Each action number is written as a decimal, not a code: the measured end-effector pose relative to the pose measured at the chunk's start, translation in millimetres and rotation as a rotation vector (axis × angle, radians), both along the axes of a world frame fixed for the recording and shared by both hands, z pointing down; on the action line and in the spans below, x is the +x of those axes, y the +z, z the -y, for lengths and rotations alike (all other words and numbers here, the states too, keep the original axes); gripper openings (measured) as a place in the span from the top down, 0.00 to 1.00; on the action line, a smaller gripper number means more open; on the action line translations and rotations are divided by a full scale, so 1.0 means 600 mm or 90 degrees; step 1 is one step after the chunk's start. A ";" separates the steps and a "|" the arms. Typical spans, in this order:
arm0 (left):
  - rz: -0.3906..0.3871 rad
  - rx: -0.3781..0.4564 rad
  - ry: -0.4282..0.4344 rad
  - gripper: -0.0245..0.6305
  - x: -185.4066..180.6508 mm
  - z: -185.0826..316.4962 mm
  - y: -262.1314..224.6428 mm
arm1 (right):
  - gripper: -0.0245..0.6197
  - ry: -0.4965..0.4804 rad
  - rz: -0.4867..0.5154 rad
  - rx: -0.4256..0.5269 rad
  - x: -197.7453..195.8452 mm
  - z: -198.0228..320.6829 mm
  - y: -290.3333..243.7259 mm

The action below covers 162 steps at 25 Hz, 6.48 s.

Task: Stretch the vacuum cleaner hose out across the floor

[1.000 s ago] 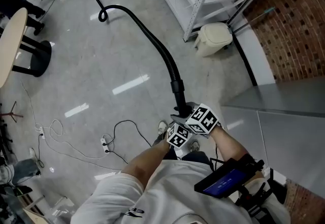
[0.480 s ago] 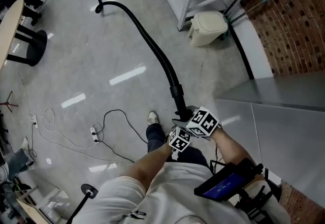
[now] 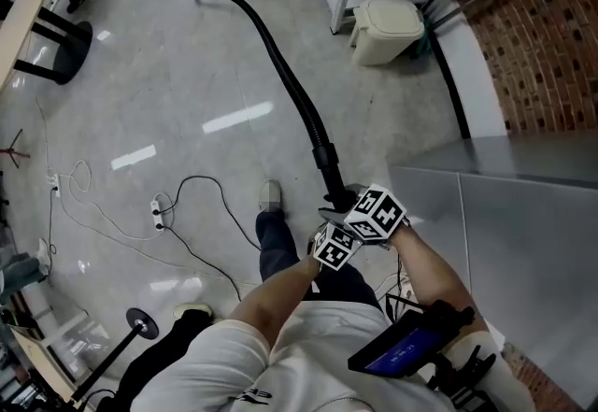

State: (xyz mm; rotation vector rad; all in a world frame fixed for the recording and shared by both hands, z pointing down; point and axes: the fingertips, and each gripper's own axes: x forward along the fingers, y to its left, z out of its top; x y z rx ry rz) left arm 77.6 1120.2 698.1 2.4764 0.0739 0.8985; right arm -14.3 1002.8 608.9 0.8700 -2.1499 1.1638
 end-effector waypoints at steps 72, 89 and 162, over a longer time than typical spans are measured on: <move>0.120 -0.383 0.005 0.77 -0.155 -0.504 0.676 | 0.79 0.152 0.242 -0.338 -0.129 -0.449 0.813; 0.177 -0.389 0.017 0.77 -0.190 -0.570 0.784 | 0.79 0.171 0.237 -0.391 -0.156 -0.499 0.930; -0.216 0.258 -0.525 0.96 -0.345 0.114 -0.548 | 0.90 0.290 -0.014 0.412 -0.086 -0.106 -0.428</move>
